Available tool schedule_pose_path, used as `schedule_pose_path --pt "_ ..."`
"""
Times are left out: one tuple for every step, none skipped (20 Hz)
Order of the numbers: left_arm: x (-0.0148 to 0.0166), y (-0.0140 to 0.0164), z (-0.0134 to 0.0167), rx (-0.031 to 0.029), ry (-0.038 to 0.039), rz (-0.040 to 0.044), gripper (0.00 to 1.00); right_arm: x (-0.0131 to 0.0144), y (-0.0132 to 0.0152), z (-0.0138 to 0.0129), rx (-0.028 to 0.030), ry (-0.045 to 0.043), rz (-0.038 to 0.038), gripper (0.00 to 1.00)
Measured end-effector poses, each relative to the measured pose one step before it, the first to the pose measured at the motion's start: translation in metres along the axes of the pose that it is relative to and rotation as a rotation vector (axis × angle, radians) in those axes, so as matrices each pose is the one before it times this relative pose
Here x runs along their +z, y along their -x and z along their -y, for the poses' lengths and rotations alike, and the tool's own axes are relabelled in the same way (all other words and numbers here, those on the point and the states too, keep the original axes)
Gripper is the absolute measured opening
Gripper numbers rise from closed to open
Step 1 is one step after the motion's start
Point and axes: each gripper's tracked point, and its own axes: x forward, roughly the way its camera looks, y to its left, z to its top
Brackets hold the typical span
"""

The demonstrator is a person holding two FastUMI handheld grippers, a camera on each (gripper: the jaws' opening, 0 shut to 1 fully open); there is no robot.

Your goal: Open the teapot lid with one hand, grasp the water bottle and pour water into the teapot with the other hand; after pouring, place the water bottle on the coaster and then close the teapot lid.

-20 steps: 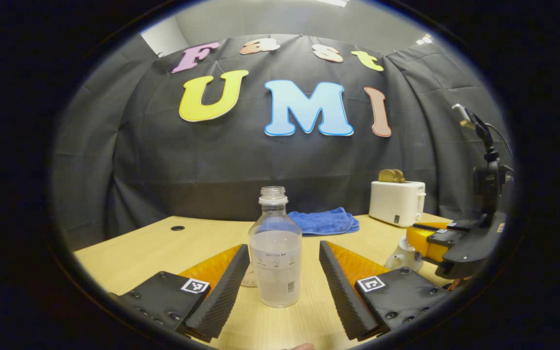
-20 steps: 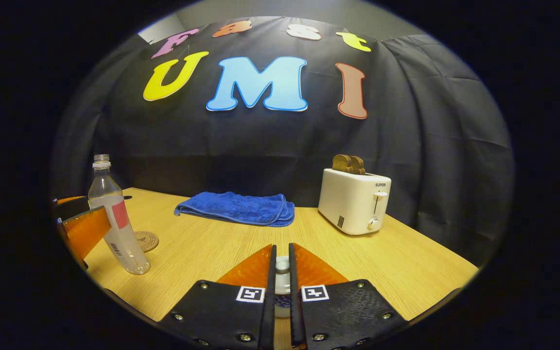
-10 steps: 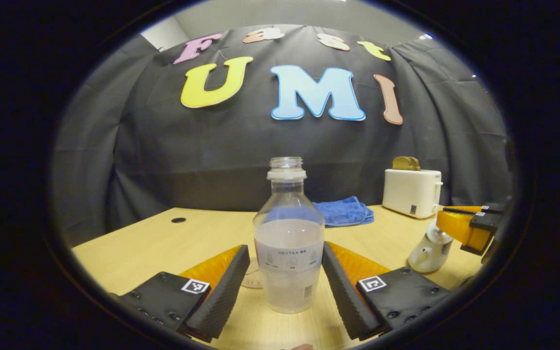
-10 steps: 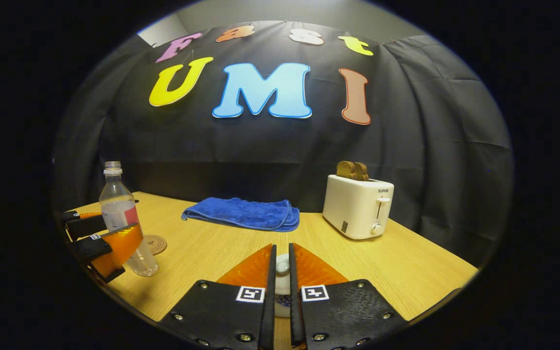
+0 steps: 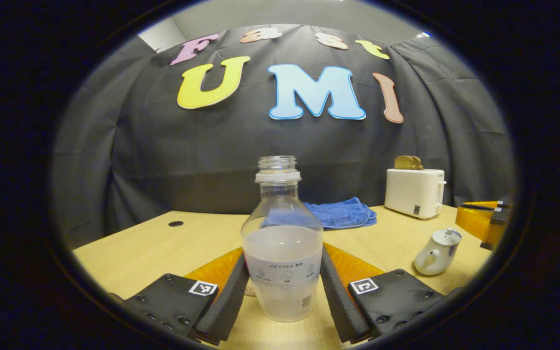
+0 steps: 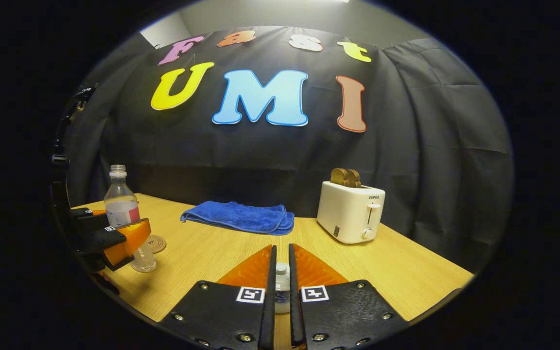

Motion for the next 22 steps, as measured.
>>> schedule_pose_path --pt "-0.00013 -0.00036 0.00019 0.00083 0.00174 -0.00145 0.9 -0.0047 -0.00439 0.00073 -0.01343 0.00472 -0.02189 0.13" --pt "-0.00097 0.00086 0.00105 0.00082 0.00117 -0.00232 0.91 -0.00483 -0.00172 -0.00076 0.00004 0.01348 -0.02198 0.13" --pt "-0.00032 0.00057 -0.00082 0.0022 0.00228 -0.00063 0.92 0.004 -0.0012 -0.00276 -0.00312 0.01022 0.01015 0.13" --pt "0.00045 0.00125 -0.00106 -0.00172 0.00297 0.00051 0.93 -0.00019 -0.00274 -0.00014 -0.00076 0.00948 -0.00184 0.14" --pt "0.00042 -0.00055 0.00026 -0.00115 0.00373 0.00014 0.94 -0.00194 -0.00312 -0.00123 0.0026 0.0057 -0.00894 0.26" --pt "-0.00108 0.00065 0.00022 -0.00321 0.00414 -0.00189 0.94 -0.00708 -0.00231 -0.00384 0.00608 -0.00028 -0.01977 0.28" --pt "0.00006 0.00124 -0.00067 0.00505 0.00277 -0.00084 0.94 -0.00153 0.00006 -0.00132 0.0043 0.00115 -0.00718 0.31" --pt "-0.00022 0.00114 -0.00173 0.0016 0.00504 -0.00125 0.96 0.00357 -0.00163 0.00097 -0.00631 -0.00985 0.00733 0.31" --pt "-0.00072 -0.00029 -0.0003 -0.00027 0.00615 -0.00144 0.97 -0.00214 -0.00206 0.00006 0.0018 -0.01237 -0.01352 0.31" --pt "0.00023 0.00146 -0.00069 0.00136 0.0034 0.00121 0.97 0.00075 -0.00132 -0.0016 0.00566 -0.01345 -0.00502 0.31" --pt "0.00008 0.00033 0.00034 0.00036 0.00035 0.00025 0.97 0.00099 -0.00191 -0.00222 0.00866 -0.01035 -0.00864 0.31" --pt "-0.00006 0.00004 -0.00068 -0.00027 -0.00124 0.00024 0.96 0.00539 -0.00453 0.0066 -0.02166 0.00333 0.00398 0.31" --pt "0.00012 -0.00059 -0.00053 0.00092 -0.00288 -0.00141 0.97 -0.00028 0.01703 0.00004 -0.00157 -0.0102 -0.00342 0.21" --pt "-0.00034 0.00014 0.00052 0.00126 -0.00176 0.00081 0.96 -0.00537 -0.01272 -0.00075 0.00019 0.01367 0.00226 0.1" --pt "0.00018 0.00036 0.00018 0.00115 -0.00235 0.00077 0.96 0.00028 -0.00021 -0.00074 -0.00023 0.02413 -0.00009 0.1" --pt "-0.00069 -0.00052 0.00106 -0.00051 -0.00364 -0.00045 0.96 0.0023 -0.0003 0.00308 -0.01279 0.00625 0.00415 0.1" --pt "-0.00047 -0.00012 0.00119 0.00167 -0.00304 0.00014 0.96 -0.0004 0.00306 -0.00083 -0.00287 0.00108 0.0024 0.01" --pt "0.00023 -0.00046 -0.00038 0.00163 -0.00154 0.00011 0.97 -0.00102 -0.00377 0.00053 -0.00113 0.00485 -0.00073 0.01" --pt "0.00014 0.00086 -0.00011 0.00133 -0.00012 0.0009 0.97 0.00229 0.00073 -0.00056 0.00308 0.00248 0.00508 0.01" --pt "-0.00025 0.00008 -0.00011 -0.0004 0.00105 0.00037 0.97 0.00082 -0.0004 -0.00051 0.00449 -0.00129 0.0055 0.01" --pt "0.00069 -0.00034 -0.00043 0.00224 0.00145 0.00097 0.97 0.00364 0.00165 0.0011 0.00213 -0.00915 0.01183 0.01" --pt "-0.00061 -0.00031 -0.0005 -0.00011 0.00095 0.00072 0.97 0.00634 0.00282 0.00084 0.00043 -0.01139 0.01988 0.01"
